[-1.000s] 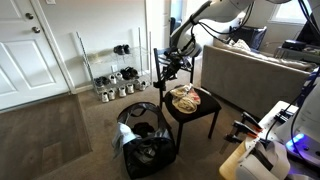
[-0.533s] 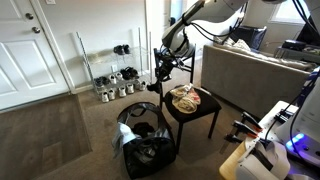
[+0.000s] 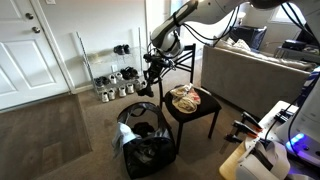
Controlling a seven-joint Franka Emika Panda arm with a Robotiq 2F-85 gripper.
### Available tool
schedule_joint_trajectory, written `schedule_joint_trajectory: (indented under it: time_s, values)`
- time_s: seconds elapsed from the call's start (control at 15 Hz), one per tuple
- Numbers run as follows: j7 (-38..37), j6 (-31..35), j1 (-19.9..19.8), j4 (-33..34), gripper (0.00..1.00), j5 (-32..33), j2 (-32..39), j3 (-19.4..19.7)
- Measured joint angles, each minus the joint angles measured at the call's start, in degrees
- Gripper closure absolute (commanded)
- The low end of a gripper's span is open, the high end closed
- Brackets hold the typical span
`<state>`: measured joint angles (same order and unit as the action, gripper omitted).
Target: Remove the black cloth from the chair and put it in the black hamper
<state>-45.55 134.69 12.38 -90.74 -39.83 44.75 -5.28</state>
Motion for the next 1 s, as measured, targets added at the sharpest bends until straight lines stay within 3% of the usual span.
schedule_joint_trajectory:
  time_s: [0.07, 0.13, 0.73, 0.8, 1.0]
  values:
    - [0.0, -0.6, 0.5, 0.98, 0.7, 0.57, 0.46, -0.13]
    - [0.0, -1.2, 0.83, 1.91, 0.69, 1.12, 0.9, -0.29]
    - [0.0, -3.7, 0.98, 6.62, 0.13, 2.13, 3.54, -0.91]
    - [0.01, -3.7, 0.9, 6.71, 0.31, 2.13, 3.57, -0.98]
    - [0.01, -3.7, 0.49, 6.83, 0.13, 2.13, 3.56, -1.3]
